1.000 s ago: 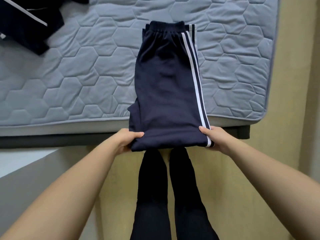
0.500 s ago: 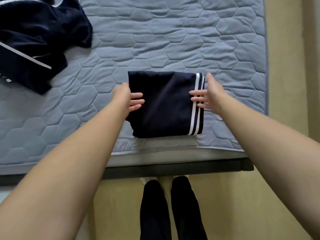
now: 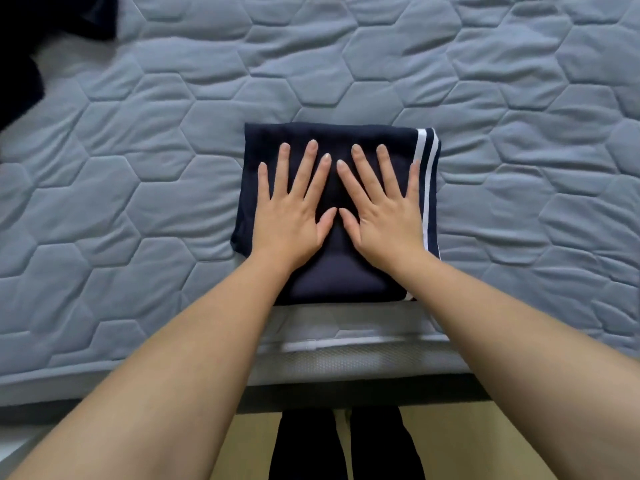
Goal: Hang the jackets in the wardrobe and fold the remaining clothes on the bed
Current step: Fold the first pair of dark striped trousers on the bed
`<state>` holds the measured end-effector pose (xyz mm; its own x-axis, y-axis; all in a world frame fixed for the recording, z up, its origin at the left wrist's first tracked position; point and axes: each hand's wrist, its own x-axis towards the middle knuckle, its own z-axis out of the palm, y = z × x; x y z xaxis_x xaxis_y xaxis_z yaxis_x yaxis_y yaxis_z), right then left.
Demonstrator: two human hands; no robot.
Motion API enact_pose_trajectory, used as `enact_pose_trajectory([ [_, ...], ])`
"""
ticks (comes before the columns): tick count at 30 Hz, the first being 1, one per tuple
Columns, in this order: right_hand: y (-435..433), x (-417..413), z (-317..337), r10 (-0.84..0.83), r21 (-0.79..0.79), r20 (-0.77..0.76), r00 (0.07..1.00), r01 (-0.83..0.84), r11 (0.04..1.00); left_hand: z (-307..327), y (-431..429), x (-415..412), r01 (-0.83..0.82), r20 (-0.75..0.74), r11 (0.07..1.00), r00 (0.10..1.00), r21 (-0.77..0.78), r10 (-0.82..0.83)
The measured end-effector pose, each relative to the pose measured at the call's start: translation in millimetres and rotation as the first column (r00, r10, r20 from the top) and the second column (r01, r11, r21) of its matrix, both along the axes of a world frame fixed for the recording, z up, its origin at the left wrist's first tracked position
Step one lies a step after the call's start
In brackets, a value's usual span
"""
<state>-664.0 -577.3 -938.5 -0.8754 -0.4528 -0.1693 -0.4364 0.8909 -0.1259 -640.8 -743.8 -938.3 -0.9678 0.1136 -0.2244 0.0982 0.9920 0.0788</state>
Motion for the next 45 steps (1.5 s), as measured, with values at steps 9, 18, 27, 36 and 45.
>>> enact_pose_trajectory([
  [9, 16.0, 18.0, 23.4, -0.435, -0.229, 0.215, 0.874, 0.479, 0.848, 21.5, -18.1, 17.3, -0.471, 0.060, 0.835, 0.878, 0.285, 0.475],
  [18, 42.1, 23.4, 52.7, -0.459, -0.186, 0.855, 0.243, 0.968, 0.166, 48.0, -42.1, 29.2, -0.940, 0.900, 0.015, 0.331, 0.341, 0.283],
  [27, 68.9, 45.7, 174.3, -0.018, 0.157, 0.988, -0.156, 0.987, 0.042, 168.6, -47.2, 62.5, -0.949, 0.978, -0.239, 0.183, 0.203, 0.101],
  [36, 39.9, 96.6, 377.4, 0.142, 0.084, 0.985, -0.099, 0.990, 0.112, 402.4, -60.6, 154.9, -0.788, 0.964, -0.557, 0.238, 0.261, 0.115],
  [45, 12.5, 129.1, 533.4, 0.313, -0.117, 0.949, -0.033, 0.887, 0.446, 606.2, -14.2, 282.6, -0.389, 0.849, -0.758, 0.314, 0.523, 0.425],
])
